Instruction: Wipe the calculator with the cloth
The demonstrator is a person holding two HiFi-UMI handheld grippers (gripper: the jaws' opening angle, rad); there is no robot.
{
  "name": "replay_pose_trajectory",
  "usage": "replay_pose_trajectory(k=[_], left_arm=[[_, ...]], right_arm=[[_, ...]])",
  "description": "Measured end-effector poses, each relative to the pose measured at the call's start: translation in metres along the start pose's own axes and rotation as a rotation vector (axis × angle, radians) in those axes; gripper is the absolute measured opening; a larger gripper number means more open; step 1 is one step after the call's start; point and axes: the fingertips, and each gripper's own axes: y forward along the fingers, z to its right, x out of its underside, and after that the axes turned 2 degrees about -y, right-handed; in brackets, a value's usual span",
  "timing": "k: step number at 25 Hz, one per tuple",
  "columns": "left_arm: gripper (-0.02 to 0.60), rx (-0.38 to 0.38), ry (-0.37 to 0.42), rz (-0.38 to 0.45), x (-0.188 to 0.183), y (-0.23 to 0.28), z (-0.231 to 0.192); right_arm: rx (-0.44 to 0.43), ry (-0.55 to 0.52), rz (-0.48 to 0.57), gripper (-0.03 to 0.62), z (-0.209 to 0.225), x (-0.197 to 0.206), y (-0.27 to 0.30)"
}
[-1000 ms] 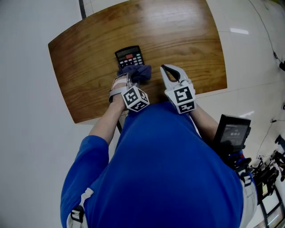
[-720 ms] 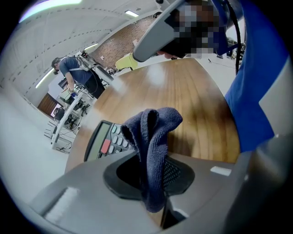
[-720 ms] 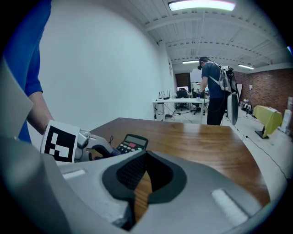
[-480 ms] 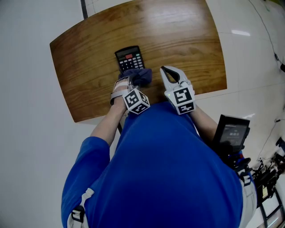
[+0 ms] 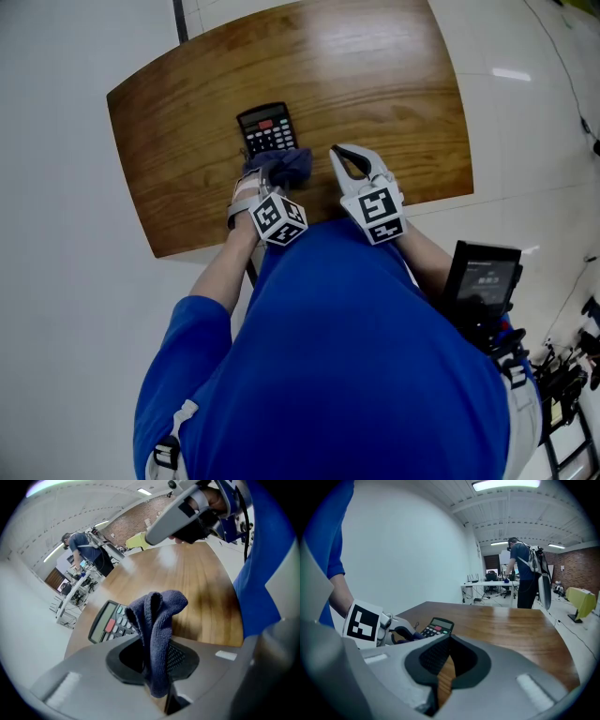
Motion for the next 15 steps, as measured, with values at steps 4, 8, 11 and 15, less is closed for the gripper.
replay_pose_trajectory(k=[4, 8, 11, 15], left_arm=[[0.063, -0.044, -0.135, 0.066, -0.002, -0.019, -0.014], [0.063, -0.099, -0.216, 0.146, -0.005, -0.037, -0.026], [0.063, -0.099, -0.288, 0.204, -0.005, -0.046, -0.023], [0.063, -0.101, -0.395, 0.277, -0.011, -0.057, -0.031]], right_arm=[[-0.022, -0.036, 0.008, 0.002, -0.008, -0.006, -0.001], [-0.033, -0.090, 0.023, 0.002, -0.013, -0.011, -0.002], [-0.037, -0.094, 0.020, 0.002, -0.016, -0.010, -0.004], [-0.036, -0.094, 0.043, 0.002, -0.016, -0.020, -0.005]])
